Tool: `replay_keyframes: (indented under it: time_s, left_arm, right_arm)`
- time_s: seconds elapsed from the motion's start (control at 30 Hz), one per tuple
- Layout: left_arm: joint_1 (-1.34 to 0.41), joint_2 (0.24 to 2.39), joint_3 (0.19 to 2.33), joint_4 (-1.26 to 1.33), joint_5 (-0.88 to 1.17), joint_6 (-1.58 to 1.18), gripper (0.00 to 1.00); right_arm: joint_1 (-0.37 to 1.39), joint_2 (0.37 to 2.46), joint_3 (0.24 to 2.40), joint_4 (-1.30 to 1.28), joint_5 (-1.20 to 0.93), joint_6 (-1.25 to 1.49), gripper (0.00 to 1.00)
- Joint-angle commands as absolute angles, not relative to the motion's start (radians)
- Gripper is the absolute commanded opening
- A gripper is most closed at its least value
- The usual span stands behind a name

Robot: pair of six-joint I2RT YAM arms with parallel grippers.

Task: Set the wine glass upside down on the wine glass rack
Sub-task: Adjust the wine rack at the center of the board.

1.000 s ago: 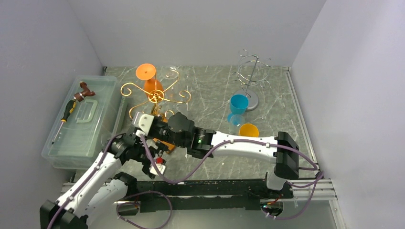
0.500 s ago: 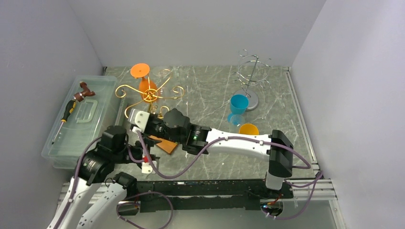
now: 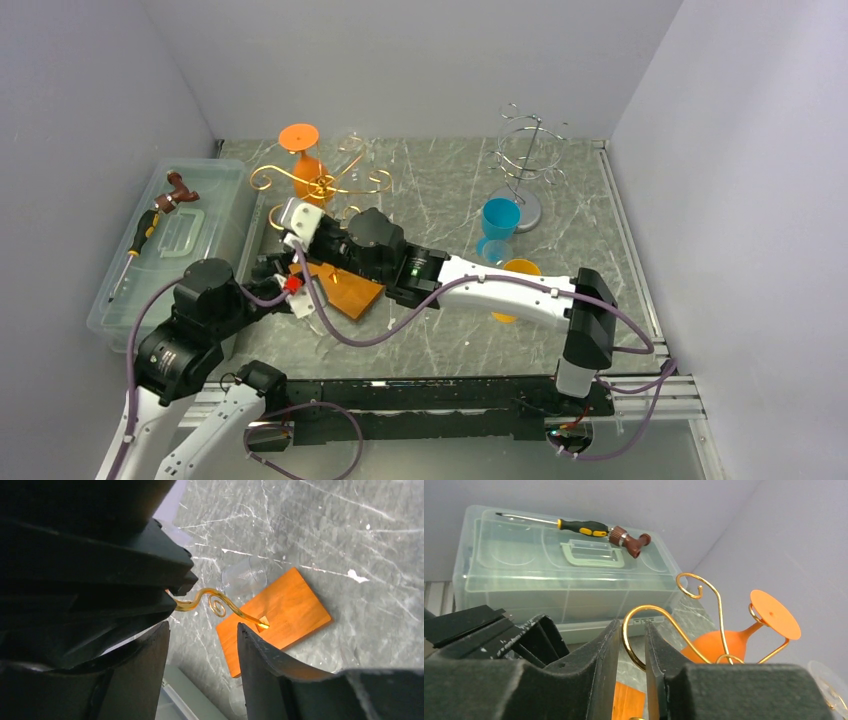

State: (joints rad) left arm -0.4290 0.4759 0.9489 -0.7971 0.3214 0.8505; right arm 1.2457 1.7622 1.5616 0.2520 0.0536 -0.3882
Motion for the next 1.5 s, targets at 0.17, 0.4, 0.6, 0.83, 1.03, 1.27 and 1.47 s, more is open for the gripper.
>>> replay_keyframes:
  time_s: [0.17,0.4,0.6,0.83,1.03,1.27,1.47]
  left_arm:
    - [-0.426,0.526,1.023,-0.599,0.209,0.657,0.56]
    - [-0.427,0.440,1.089,-0.622,0.164,0.627,0.43]
    - [-0.439,0.464,1.132,-0.490,-0.131,0.633,0.60]
    - [-0.468,0.622,1.149,-0.275,-0.285,0.731,0.92]
    - [-0.468,0.735,1.218,-0.311,-0.338,0.659,0.93]
    - [-0.468,0.611,1.182,-0.395,-0.344,0.476,0.80]
    - [-0.468,0.365,1.134,-0.590,-0.203,0.565,0.80]
  right_arm:
    - [1.216,1.796,1.492,-0.170,0.114,-0.307,0.30]
    - [1.222,1.797,1.476,-0.169,0.102,-0.288,0.24]
    - [1.240,1.817,1.493,-0.164,0.107,-0.274,0.26]
    - [1.260,1.829,1.496,-0.147,0.111,-0.234,0.28]
    - [1.273,1.832,1.482,-0.132,0.124,-0.205,0.31]
    - [1.273,1.819,1.454,-0.090,0.144,-0.177,0.32]
    - [1.273,1.822,1.448,-0.068,0.141,-0.170,0.31]
